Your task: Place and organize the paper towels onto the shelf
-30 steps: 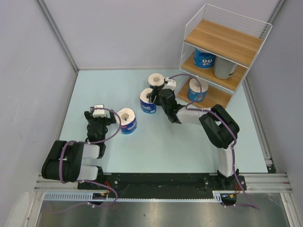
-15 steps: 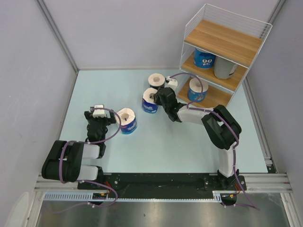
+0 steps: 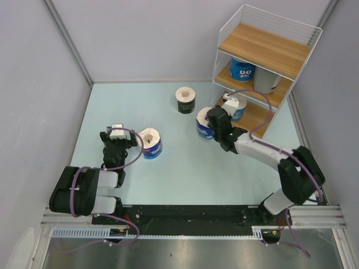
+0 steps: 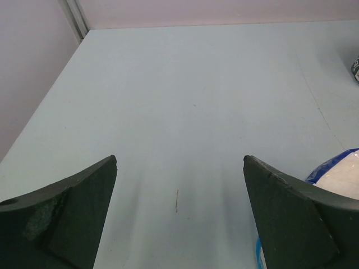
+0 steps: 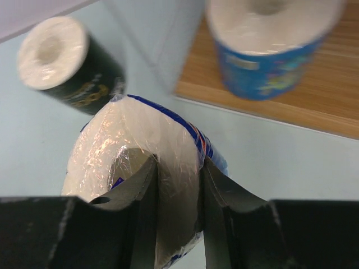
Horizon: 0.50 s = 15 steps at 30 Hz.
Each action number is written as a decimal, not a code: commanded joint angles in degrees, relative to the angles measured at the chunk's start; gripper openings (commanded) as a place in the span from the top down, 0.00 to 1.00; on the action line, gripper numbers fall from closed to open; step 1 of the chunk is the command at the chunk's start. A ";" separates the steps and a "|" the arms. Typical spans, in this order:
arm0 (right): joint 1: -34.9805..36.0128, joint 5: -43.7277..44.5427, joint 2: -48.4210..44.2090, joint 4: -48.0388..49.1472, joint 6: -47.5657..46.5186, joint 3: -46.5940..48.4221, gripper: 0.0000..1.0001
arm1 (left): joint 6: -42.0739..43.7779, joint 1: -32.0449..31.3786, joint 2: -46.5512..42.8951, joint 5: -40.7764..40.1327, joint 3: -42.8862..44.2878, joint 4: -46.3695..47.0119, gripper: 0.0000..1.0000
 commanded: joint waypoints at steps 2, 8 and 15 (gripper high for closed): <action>-7.23 7.16 -12.79 -6.35 6.07 -9.13 0.89 | -0.41 0.18 -1.05 1.80 0.43 1.95 0.00; -15.33 6.27 -20.26 -5.56 6.52 -16.79 0.89 | -0.41 0.18 -0.88 1.80 0.43 2.04 0.00; -18.50 9.08 -20.63 0.59 4.23 -18.64 0.89 | -0.41 0.18 -0.96 1.80 0.43 2.04 0.00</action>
